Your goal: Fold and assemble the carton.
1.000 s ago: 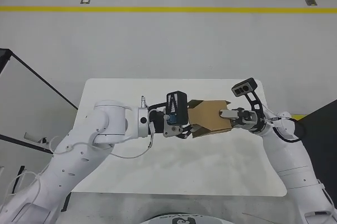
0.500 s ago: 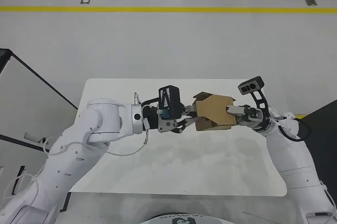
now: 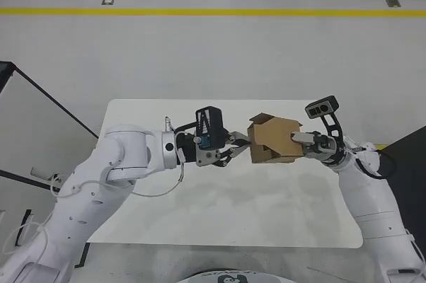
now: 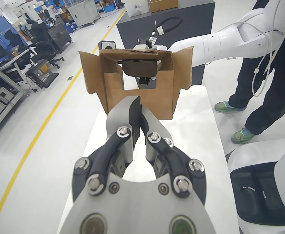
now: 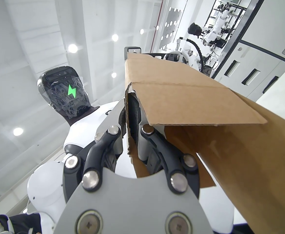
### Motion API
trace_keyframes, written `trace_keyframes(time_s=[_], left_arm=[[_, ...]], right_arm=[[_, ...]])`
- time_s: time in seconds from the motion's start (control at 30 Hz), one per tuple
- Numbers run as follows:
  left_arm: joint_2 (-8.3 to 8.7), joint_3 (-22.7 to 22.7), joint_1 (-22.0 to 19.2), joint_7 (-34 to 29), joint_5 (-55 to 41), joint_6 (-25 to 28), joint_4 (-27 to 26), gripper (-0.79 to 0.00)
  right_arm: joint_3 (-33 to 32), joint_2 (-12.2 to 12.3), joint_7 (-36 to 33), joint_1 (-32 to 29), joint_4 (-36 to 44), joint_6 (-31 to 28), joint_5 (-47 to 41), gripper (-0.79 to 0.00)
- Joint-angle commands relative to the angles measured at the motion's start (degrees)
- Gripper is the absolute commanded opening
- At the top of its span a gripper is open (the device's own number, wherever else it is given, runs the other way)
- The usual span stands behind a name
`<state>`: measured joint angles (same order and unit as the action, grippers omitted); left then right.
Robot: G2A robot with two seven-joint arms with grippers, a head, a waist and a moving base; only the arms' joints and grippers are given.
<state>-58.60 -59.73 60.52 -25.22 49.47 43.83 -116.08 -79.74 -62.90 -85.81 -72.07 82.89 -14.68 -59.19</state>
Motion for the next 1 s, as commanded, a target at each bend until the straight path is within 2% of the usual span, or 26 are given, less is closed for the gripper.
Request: trace_keyframes(time_s=[0.0,0.33,0.7,0.97], left_arm=[[0.04,-0.17,0.16,-0.07,-0.06,0.08,-0.11,-0.785],[0.06,-0.35,0.35,0.03,-0.22,0.16,0.2,-0.785],[0.11,-0.67,0.68,0.5,-0.43,0.39,-0.51,-0.785],[-0.27,0.79,-0.38,1.05,-0.21,0.04,-0.2,-0.785]], right_arm=[[-0.12,-0.02,0.04,-0.04,-0.1,-0.01,-0.13,-0.785],[-0.54,-0.22,2.01,-0.02,-0.84,-0.96,0.3,-0.785],[-2.31,-0.11,11.3,-1.29,-0.59,-1.73,5.62,-0.785],[-1.74,-0.06,10.37,-1.86,1.34,-1.5,7.83,-0.785]])
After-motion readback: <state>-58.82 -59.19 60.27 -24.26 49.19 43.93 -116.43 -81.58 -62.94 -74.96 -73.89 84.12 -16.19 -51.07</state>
